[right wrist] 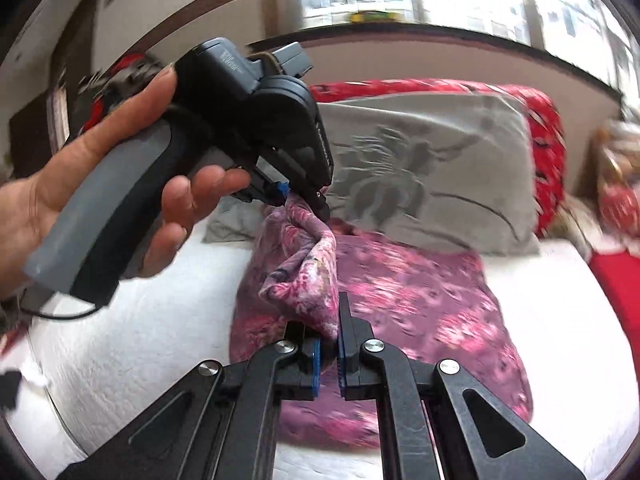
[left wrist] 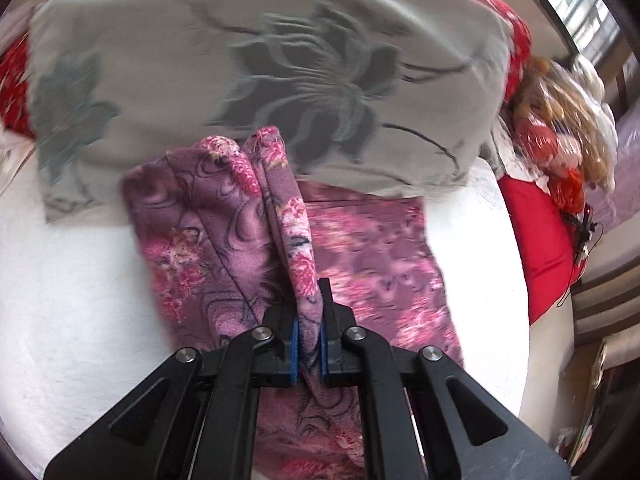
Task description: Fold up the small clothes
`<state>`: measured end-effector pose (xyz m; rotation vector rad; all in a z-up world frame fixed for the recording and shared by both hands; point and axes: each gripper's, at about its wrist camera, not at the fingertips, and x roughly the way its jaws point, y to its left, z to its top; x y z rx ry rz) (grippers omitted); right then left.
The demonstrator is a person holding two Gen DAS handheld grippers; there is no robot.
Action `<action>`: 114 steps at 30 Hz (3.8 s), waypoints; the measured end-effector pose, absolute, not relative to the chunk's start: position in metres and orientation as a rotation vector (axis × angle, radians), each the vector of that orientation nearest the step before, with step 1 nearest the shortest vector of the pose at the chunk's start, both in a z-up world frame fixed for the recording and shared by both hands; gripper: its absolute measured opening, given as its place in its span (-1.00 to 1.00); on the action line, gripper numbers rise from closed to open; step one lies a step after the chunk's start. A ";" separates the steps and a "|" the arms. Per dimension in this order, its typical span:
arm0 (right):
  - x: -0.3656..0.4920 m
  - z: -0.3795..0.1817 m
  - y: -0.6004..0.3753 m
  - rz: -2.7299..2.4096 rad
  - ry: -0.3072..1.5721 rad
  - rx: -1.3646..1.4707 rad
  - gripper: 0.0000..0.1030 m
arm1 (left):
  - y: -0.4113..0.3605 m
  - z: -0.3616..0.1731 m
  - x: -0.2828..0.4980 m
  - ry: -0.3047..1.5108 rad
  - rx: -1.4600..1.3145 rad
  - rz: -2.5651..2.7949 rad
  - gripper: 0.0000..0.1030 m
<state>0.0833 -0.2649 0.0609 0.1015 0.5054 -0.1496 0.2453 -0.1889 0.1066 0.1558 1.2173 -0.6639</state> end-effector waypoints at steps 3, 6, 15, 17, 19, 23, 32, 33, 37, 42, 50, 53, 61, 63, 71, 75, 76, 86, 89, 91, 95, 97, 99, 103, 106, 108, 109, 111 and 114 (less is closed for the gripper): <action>0.073 0.060 -0.295 -0.180 0.505 0.178 -0.91 | -0.221 0.101 0.235 1.230 0.169 -0.682 -0.91; 0.061 0.058 -0.321 -0.213 0.506 0.244 -0.91 | -0.262 0.090 0.222 1.252 0.210 -0.715 -0.90; 0.042 -0.011 -0.402 -0.291 0.667 0.605 -0.90 | -0.286 0.079 0.213 1.287 0.072 -0.752 -0.89; 0.045 -0.030 -0.415 -0.290 0.728 0.688 -0.86 | -0.265 0.091 0.222 1.257 0.025 -0.731 -0.85; 0.046 -0.036 -0.420 -0.283 0.752 0.716 -0.72 | -0.231 0.097 0.234 1.228 -0.014 -0.664 -0.30; 0.034 -0.012 -0.433 -0.282 0.701 0.708 -0.49 | -0.154 0.081 0.249 1.158 -0.011 -0.424 0.10; 0.147 0.027 -0.500 -0.049 0.681 0.804 -0.13 | -0.082 0.012 0.251 1.353 -0.283 -0.429 0.10; 0.167 0.019 -0.500 -0.022 0.720 0.827 -0.13 | -0.083 0.014 0.250 1.349 -0.270 -0.438 0.10; 0.225 -0.014 -0.494 -0.031 0.834 0.827 -0.12 | -0.087 0.027 0.251 1.299 -0.207 -0.478 0.10; 0.230 -0.001 -0.463 0.027 0.807 0.623 -0.83 | -0.087 0.042 0.250 1.227 -0.176 -0.480 0.10; 0.222 -0.018 -0.503 -0.134 0.809 0.665 -0.84 | -0.127 0.025 0.229 1.218 -0.018 -0.507 0.13; 0.214 -0.032 -0.513 -0.122 0.813 0.775 -0.79 | -0.130 0.031 0.219 1.189 0.052 -0.505 0.13; 0.151 -0.025 -0.506 0.062 0.842 0.860 -0.17 | -0.112 0.034 0.185 1.209 0.057 -0.537 0.14; 0.140 -0.031 -0.498 0.099 0.891 0.840 -0.32 | -0.114 0.029 0.181 1.235 0.059 -0.537 0.14; 0.115 -0.002 -0.496 0.019 0.812 0.673 -0.88 | -0.140 0.013 0.159 1.258 0.139 -0.553 0.31; 0.114 -0.027 -0.503 -0.006 0.872 0.769 -0.71 | -0.141 0.015 0.152 1.250 0.164 -0.551 0.31; 0.108 -0.025 -0.504 0.004 0.856 0.802 -0.70 | -0.143 0.015 0.152 1.250 0.167 -0.549 0.31; 0.049 -0.008 -0.494 0.060 0.855 0.718 -0.87 | -0.140 0.017 0.139 1.242 0.184 -0.543 0.31; 0.042 0.002 -0.494 0.065 0.790 0.703 -0.87 | -0.139 0.016 0.139 1.245 0.196 -0.536 0.31; 0.047 -0.016 -0.495 0.026 0.862 0.708 -0.87 | -0.138 0.013 0.140 1.261 0.194 -0.529 0.31; 0.055 -0.033 -0.490 -0.028 0.972 0.654 -0.74 | -0.133 0.016 0.146 1.265 0.178 -0.536 0.31; 0.059 -0.018 -0.494 -0.037 0.945 0.651 -0.72 | -0.127 0.024 0.161 1.263 0.118 -0.535 0.31; 0.068 0.001 -0.504 -0.052 0.877 0.659 -0.48 | -0.125 0.030 0.180 1.266 0.064 -0.522 0.31; 0.121 0.018 -0.524 -0.068 0.798 0.705 -0.08 | -0.146 0.035 0.226 1.280 0.034 -0.504 0.31; 0.162 0.010 -0.534 -0.100 0.808 0.762 -0.08 | -0.164 0.035 0.254 1.285 0.027 -0.490 0.31; 0.190 -0.004 -0.539 -0.123 0.828 0.791 -0.08 | -0.174 0.034 0.270 1.302 0.004 -0.500 0.31; 0.199 -0.010 -0.540 -0.126 0.844 0.804 -0.08 | -0.175 0.035 0.274 1.298 0.000 -0.498 0.31; 0.216 -0.018 -0.539 -0.066 0.861 0.825 -0.94 | -0.180 0.036 0.281 1.271 0.003 -0.500 0.31; 0.210 0.003 -0.530 -0.044 0.740 0.710 -0.91 | -0.188 0.025 0.288 1.258 0.017 -0.492 0.34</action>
